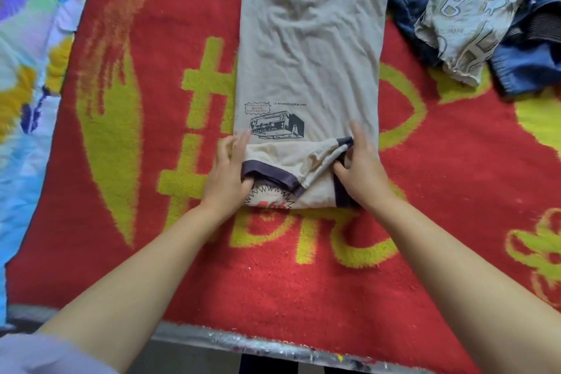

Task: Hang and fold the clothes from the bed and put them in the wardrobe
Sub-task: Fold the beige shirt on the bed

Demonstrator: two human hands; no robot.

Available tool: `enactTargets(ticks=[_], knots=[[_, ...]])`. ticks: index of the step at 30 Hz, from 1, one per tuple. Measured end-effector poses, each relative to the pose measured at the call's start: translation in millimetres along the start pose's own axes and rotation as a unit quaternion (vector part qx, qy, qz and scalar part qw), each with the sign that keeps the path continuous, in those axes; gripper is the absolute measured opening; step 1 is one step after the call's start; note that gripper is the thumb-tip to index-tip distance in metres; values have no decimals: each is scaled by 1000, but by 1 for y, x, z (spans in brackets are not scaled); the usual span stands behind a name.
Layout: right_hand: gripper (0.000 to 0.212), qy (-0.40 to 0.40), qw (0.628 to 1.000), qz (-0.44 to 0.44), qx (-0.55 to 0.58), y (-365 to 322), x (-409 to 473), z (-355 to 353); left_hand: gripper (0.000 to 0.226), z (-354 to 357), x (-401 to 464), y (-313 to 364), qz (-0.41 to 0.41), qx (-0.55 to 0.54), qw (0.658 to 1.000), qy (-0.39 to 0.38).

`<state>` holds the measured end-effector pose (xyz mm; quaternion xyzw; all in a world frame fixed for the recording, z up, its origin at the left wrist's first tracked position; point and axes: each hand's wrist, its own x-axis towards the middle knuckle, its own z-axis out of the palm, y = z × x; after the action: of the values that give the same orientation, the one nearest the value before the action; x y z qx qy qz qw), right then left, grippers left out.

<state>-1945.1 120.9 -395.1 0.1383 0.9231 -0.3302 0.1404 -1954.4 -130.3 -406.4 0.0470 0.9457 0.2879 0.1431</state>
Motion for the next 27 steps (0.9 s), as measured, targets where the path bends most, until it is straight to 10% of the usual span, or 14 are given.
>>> enactTargets(ticks=[5, 9, 12, 16, 27], knots=[[12, 7, 998, -45, -43, -11, 40, -13, 22, -7, 48, 3, -28, -19, 999, 26], [36, 80, 995, 49, 41, -13, 55, -15, 32, -7, 69, 12, -192, -41, 968, 158], [57, 121, 983, -123, -62, -18, 26, -4, 49, -2, 48, 19, -45, 44, 979, 194], [97, -109, 910, -263, -300, 2, -38, 24, 83, 25, -15, 5, 293, 275, 916, -18], [88, -197, 900, -164, -353, 7, -38, 13, 86, 15, -17, 7, 150, 303, 911, -234]])
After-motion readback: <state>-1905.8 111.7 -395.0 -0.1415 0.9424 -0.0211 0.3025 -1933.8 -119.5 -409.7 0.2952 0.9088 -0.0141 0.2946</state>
